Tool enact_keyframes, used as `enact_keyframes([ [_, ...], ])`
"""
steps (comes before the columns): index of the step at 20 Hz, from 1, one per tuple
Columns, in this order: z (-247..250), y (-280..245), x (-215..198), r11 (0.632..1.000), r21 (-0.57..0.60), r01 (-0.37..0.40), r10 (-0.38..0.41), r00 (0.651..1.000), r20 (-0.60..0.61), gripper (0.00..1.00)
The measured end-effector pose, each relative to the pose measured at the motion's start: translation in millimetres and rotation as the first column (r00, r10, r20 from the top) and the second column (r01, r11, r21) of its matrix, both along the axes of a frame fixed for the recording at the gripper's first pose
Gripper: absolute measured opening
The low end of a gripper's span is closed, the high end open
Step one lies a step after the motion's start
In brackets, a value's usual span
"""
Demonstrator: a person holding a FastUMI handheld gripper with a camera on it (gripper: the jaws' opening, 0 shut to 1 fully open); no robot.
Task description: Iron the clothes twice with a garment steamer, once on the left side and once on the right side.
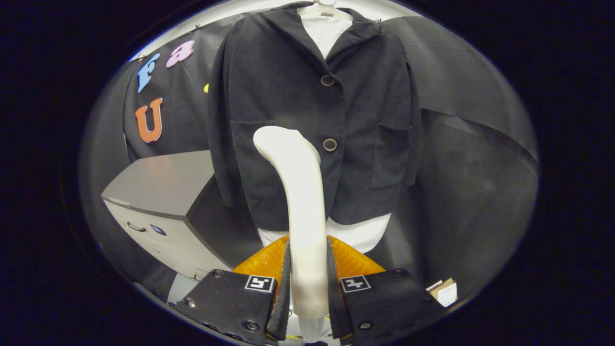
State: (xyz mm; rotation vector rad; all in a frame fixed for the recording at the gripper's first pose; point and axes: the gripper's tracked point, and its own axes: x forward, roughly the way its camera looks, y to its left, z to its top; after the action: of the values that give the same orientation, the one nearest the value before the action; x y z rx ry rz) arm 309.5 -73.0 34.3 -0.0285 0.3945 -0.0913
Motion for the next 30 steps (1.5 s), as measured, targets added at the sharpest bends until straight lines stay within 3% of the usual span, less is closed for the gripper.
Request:
enact_keyframes([
  [10, -51.3, -3.5, -3.9, 1.0, -0.016, 0.001, -0.003, 0.995, -0.097, 0.37],
  [16, -53.1, -3.7, -6.8, 1.0, -0.003, -0.001, 0.001, 0.995, -0.102, 0.37],
  [23, -12.3, -8.7, -14.7, 0.997, 0.077, 0.018, -0.018, 1.0, -0.011, 0.37],
  [30, 61.0, -62.8, -38.5, 0.986, 0.149, 0.074, -0.09, 0.99, 0.108, 0.37],
])
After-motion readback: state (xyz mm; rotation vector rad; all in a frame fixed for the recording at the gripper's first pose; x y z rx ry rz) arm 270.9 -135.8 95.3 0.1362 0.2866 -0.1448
